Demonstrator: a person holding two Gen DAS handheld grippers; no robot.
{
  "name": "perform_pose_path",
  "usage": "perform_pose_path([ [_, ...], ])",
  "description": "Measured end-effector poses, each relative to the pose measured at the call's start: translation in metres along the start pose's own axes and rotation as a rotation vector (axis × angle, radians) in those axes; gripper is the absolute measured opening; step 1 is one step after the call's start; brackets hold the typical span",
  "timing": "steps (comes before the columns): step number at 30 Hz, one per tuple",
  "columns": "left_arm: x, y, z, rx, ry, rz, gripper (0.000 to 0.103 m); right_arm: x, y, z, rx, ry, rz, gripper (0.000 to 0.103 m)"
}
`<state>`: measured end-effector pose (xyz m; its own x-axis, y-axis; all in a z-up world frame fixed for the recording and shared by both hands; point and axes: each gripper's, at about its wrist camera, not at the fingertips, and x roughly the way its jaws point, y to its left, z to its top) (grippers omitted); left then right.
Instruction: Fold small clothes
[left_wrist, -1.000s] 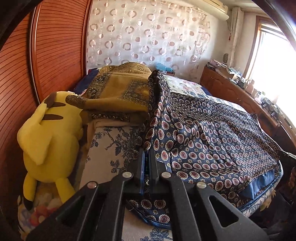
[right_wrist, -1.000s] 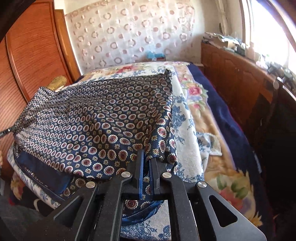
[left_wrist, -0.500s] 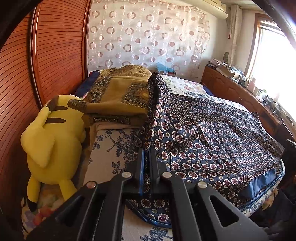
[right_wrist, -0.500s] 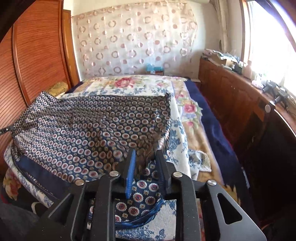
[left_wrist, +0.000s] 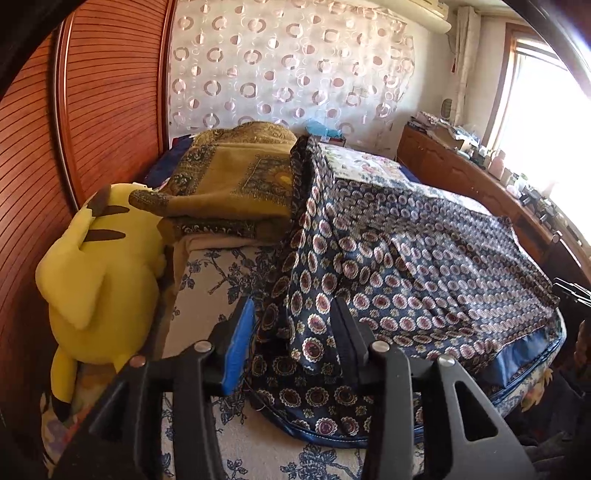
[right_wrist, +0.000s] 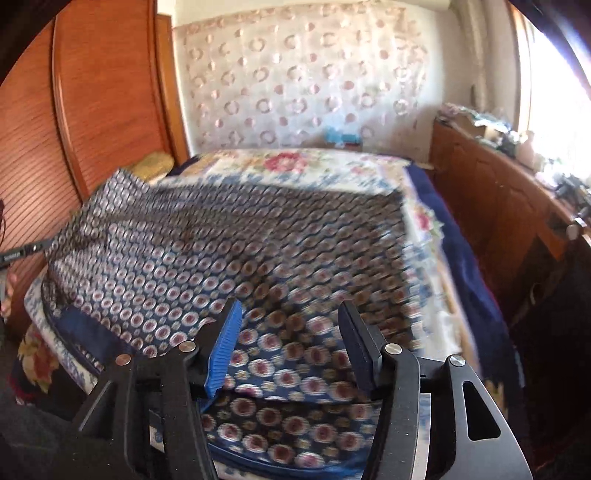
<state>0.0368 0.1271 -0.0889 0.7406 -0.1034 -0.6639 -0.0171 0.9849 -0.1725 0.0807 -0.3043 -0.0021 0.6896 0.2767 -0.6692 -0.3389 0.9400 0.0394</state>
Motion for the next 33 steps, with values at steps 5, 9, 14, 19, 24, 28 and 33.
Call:
perform_pose_path([
  [5,0.011,0.001,-0.007,-0.01,0.037,0.008,0.041,0.027,0.02,-0.009,-0.039,0.044,0.021,0.055],
  [9,0.018,0.001,-0.013,-0.015,0.06,0.016,0.042,0.04,0.027,-0.012,-0.052,0.071,0.034,0.055],
  [14,0.022,0.002,-0.02,-0.023,0.079,0.008,0.042,0.047,0.034,-0.018,-0.072,0.096,0.03,0.055],
  [19,0.026,0.006,-0.023,-0.036,0.093,0.008,0.042,0.048,0.036,-0.022,-0.083,0.1,0.023,0.059],
  [24,0.026,0.007,-0.023,-0.041,0.088,0.002,0.042,0.049,0.039,-0.022,-0.088,0.105,0.003,0.064],
  [28,0.027,0.007,-0.023,-0.044,0.084,0.003,0.042,0.049,0.041,-0.022,-0.084,0.106,-0.012,0.068],
  [33,0.028,0.008,-0.021,-0.049,0.076,-0.007,0.041,0.049,0.04,-0.023,-0.07,0.107,-0.029,0.073],
])
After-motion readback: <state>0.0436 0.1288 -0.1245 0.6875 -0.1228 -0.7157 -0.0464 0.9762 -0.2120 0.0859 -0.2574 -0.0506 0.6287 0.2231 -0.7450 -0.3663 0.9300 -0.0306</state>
